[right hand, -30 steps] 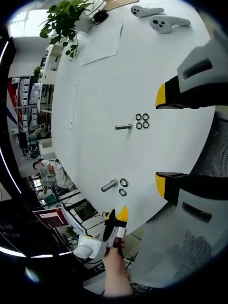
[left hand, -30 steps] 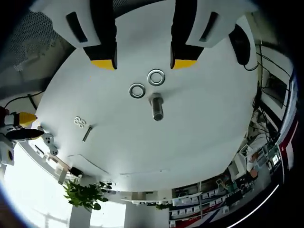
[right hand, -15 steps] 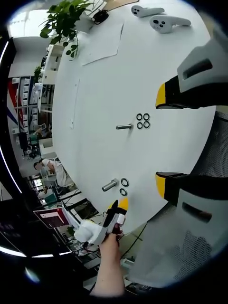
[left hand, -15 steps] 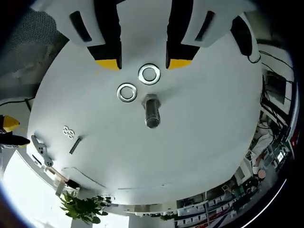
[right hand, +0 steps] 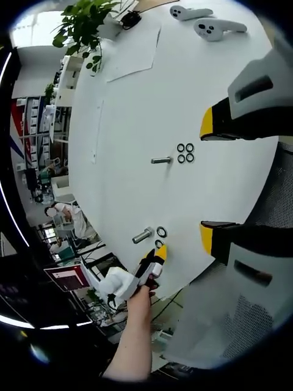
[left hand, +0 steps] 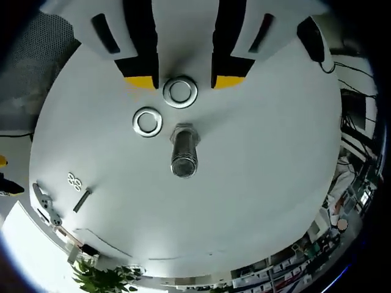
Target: Place the washer onto the threaded stud by aligning its center hole with the stud, sliding it down to the base, and recovering from edge contact or off-axis alignment until the washer reaches the visible bottom stop.
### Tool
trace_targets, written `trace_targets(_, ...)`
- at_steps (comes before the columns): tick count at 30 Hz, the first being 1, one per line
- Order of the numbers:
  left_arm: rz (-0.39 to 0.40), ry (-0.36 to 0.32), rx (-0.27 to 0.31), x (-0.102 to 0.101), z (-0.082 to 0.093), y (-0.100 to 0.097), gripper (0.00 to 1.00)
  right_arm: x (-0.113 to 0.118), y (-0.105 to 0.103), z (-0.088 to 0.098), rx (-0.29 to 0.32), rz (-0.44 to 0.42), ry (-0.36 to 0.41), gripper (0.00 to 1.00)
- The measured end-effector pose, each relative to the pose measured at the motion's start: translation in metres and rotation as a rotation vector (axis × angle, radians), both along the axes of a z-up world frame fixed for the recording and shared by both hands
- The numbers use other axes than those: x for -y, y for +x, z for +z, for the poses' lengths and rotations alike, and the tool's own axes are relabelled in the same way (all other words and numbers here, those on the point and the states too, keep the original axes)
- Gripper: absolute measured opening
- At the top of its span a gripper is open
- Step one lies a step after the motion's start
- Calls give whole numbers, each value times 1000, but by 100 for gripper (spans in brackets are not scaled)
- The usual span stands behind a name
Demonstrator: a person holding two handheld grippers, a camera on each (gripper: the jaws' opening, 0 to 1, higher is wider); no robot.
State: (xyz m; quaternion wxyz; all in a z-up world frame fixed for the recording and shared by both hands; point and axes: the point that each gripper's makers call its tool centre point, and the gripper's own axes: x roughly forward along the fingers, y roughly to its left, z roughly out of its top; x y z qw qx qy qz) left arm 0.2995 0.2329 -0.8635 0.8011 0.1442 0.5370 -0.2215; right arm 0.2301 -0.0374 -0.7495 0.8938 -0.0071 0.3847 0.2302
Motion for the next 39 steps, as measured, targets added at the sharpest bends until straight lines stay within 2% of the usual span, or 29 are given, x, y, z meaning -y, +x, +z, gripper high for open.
trace_targets(4, -14, 2, -2, 2, -1, 2, 29, 1, 0, -1, -5, -5, 8, 56)
trace_targets(7, -70, 20, 7, 4, -1, 4, 28, 0, 0, -1, -6, -5, 11, 56)
trace_targets(10, -76, 13, 8, 6, -1, 5, 26, -1, -1, -2, -10, 5, 7, 55)
trace_targets(11, -100, 13, 14, 8, -1, 7, 25, -1, -2, -2, -11, 7, 4, 55)
trace_targets(13, -108, 16, 4, 9, -1, 7, 24, -1, -2, -3, -13, 8, 2, 55)
trace_targets(20, -97, 70, -95, 4, -3, 8, 21, 0, -3, -3, -17, 5, 5, 55)
trace_targets(25, -83, 92, -129, -1, -2, 0, 21, -1, -3, -3, -15, 8, 4, 55)
trace_targets(30, -116, 122, -177, -9, -2, -10, 21, 0, -2, -3, -14, 6, 6, 55)
trace_targets(39, -120, 121, -181, -14, -3, -13, 21, -1, -3, -3, -19, 12, 0, 54)
